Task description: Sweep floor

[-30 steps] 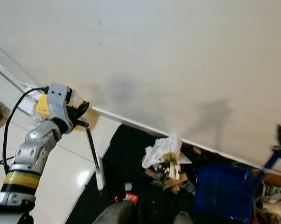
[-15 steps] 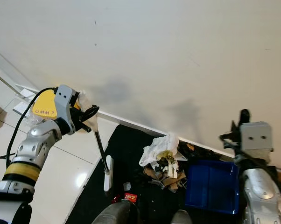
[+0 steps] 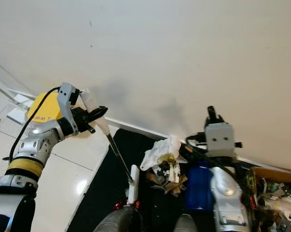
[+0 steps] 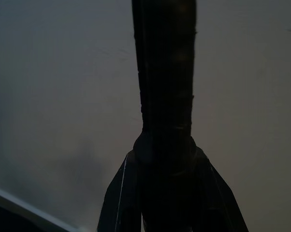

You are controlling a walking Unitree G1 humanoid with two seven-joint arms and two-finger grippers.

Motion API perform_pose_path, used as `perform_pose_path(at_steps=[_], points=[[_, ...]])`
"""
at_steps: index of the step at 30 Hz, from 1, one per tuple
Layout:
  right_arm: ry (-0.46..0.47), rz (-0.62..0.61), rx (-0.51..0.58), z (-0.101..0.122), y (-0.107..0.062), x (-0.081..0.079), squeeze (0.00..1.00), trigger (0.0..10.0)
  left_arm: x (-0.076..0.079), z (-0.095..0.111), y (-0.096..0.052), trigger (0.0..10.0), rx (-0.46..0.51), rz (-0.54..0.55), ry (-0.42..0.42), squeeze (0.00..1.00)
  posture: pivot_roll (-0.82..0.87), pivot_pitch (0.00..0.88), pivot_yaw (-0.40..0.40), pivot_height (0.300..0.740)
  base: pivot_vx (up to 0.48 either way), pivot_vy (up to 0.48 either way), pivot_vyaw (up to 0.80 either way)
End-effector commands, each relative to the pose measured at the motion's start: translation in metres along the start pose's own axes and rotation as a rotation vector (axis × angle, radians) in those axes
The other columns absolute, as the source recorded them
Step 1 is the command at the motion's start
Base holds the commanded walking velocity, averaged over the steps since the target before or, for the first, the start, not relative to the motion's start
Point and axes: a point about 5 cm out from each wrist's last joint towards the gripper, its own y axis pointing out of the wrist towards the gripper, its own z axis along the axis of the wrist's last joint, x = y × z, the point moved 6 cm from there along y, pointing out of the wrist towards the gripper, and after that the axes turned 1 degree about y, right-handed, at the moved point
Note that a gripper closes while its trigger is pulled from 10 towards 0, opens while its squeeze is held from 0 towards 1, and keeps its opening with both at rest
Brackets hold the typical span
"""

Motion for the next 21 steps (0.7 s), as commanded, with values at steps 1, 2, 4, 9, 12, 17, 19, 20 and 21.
perform_pose_path(at_steps=[1, 2, 4, 9, 12, 17, 19, 20, 21], points=[[0.149, 0.113, 0.016, 0.006, -0.005, -0.047, 0.0, 10.0, 0.008, -0.009, 0.002, 10.0, -0.006, -0.04, -0.024, 0.0, 0.07, 0.257, 0.188, 0.74, 0.0, 0.0, 0.0], [0.149, 0.113, 0.016, 0.006, -0.005, -0.047, 0.0, 10.0, 0.008, -0.009, 0.002, 10.0, -0.006, -0.04, -0.024, 0.0, 0.07, 0.257, 0.188, 0.74, 0.0, 0.0, 0.0], [0.23, 0.135, 0.014, 0.01, -0.006, -0.063, 0.0, 10.0, 0.012, -0.01, 0.005, 10.0, -0.001, -0.054, -0.027, 0.0, 0.07, 0.26, 0.192, 0.74, 0.0, 0.0, 0.0], [0.393, 0.16, 0.034, 0.025, -0.003, -0.079, 0.0, 10.0, 0.015, -0.005, 0.006, 10.0, 0.019, -0.088, -0.052, 0.0, 0.07, 0.259, 0.195, 0.74, 0.0, 0.0, 0.0], [0.467, 0.162, 0.032, 0.03, -0.001, -0.082, 0.0, 10.0, 0.015, -0.001, 0.004, 10.0, 0.032, -0.108, -0.058, 0.0, 0.07, 0.259, 0.195, 0.74, 0.0, 0.0, 0.0], [0.454, 0.166, 0.08, 0.043, 0.004, -0.061, 0.0, 10.0, 0.008, 0.011, -0.003, 10.0, 0.055, -0.103, -0.035, 0.0, 0.07, 0.26, 0.189, 0.74, 0.0, 0.0, 0.0], [0.374, 0.173, 0.118, 0.052, 0.008, -0.04, 0.0, 10.0, 0.002, 0.013, -0.007, 10.0, 0.051, -0.078, -0.016, 0.0, 0.07, 0.26, 0.188, 0.74, 0.0, 0.0, 0.0], [0.334, 0.184, 0.132, 0.055, 0.009, -0.03, 0.0, 10.0, 0.0, 0.012, -0.008, 10.0, 0.046, -0.066, -0.005, 0.0, 0.07, 0.259, 0.186, 0.74, 0.0, 0.0, 0.0], [0.295, 0.192, 0.145, 0.059, 0.01, -0.021, 0.0, 10.0, -0.002, 0.011, -0.01, 10.0, 0.042, -0.056, 0.003, 0.0, 0.07, 0.259, 0.186, 0.74, 0.0, 0.0, 0.0]])
